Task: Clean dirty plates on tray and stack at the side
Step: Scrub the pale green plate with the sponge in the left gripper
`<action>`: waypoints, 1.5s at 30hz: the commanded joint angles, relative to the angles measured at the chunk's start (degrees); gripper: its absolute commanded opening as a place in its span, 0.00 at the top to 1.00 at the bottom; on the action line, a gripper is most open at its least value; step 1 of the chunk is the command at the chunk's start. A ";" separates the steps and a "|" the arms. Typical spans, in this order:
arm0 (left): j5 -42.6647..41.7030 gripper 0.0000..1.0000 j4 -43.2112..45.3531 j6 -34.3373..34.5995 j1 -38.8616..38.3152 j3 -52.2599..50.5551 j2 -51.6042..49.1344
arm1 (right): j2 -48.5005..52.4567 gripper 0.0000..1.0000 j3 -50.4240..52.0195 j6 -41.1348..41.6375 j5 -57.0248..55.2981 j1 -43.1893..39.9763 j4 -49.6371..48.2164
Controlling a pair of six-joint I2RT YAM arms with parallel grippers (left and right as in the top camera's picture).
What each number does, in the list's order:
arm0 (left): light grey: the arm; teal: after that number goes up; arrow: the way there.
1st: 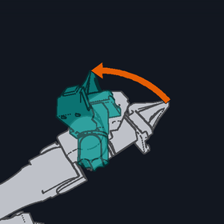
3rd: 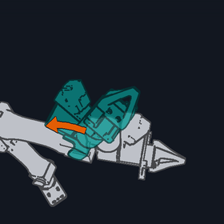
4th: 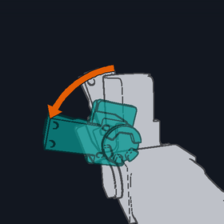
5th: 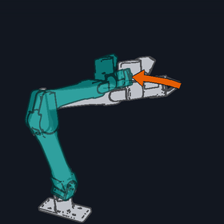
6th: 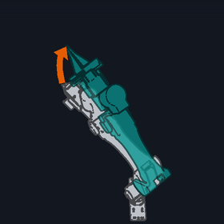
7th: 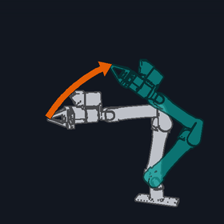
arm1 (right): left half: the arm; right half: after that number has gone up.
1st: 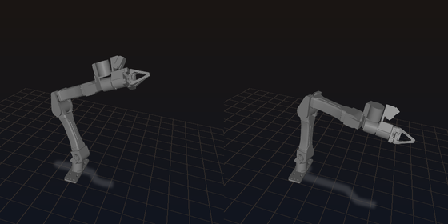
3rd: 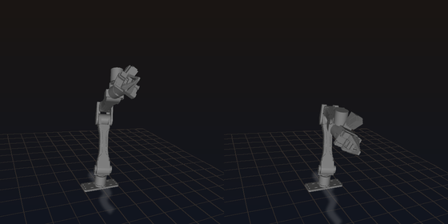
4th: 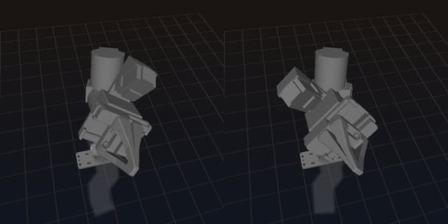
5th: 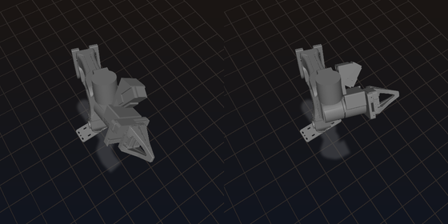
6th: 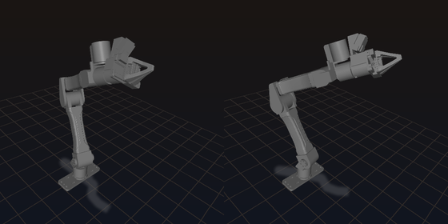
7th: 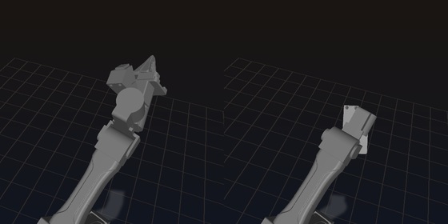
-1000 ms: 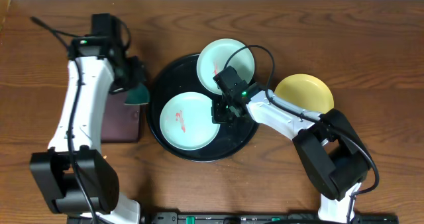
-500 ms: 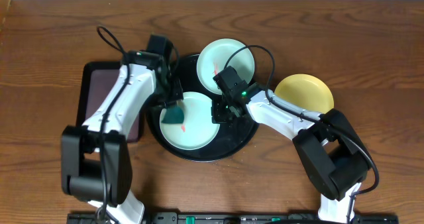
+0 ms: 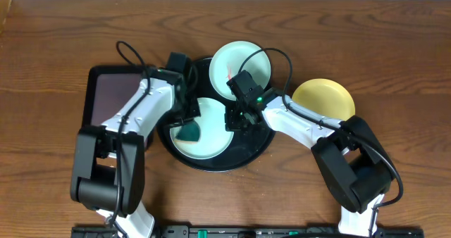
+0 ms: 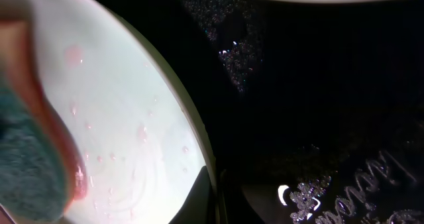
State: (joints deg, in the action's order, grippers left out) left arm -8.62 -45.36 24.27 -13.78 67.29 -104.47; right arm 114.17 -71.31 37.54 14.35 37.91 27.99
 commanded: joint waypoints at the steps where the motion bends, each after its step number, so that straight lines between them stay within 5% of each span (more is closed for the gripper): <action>1: -4.55 0.93 1.84 0.92 -2.62 -3.39 -0.15 | 0.94 0.99 -0.72 0.96 -0.39 -0.09 0.04; 7: -4.83 0.93 7.61 0.87 -3.61 -3.65 -0.15 | 0.94 0.99 -0.72 0.92 -0.39 -0.09 0.07; 12: 2.91 0.93 13.16 0.90 -2.19 -3.52 -0.11 | 0.94 0.99 -0.72 0.52 -0.39 -0.09 0.07; 20: 8.98 0.93 3.19 0.90 -1.99 -1.11 0.22 | 0.94 0.99 -0.72 0.55 -0.39 -0.09 0.07; 28: -14.25 0.93 -0.59 -13.51 -2.03 -0.92 0.33 | 0.94 0.99 -0.72 0.55 -0.39 -0.09 0.07; 34: -16.50 0.93 4.35 -13.75 -1.99 -0.94 0.33 | 0.94 0.99 -0.72 0.55 -0.39 -0.09 0.07; 37: -11.17 0.93 8.04 -11.87 -1.99 -0.92 0.33 | 0.94 0.99 -0.72 0.55 -0.39 -0.09 0.07; 43: 17.51 0.93 6.16 3.04 -1.99 -0.92 0.33 | 0.94 0.99 -0.72 0.52 -0.39 -0.09 0.07; 45: 19.30 0.93 4.15 3.93 -1.99 -0.92 0.33 | 0.94 0.99 -0.72 0.52 -0.39 -0.11 0.07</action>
State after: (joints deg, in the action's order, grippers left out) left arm -5.19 -38.96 21.65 -16.47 66.52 -104.03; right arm 114.17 -71.31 37.95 14.00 37.91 27.86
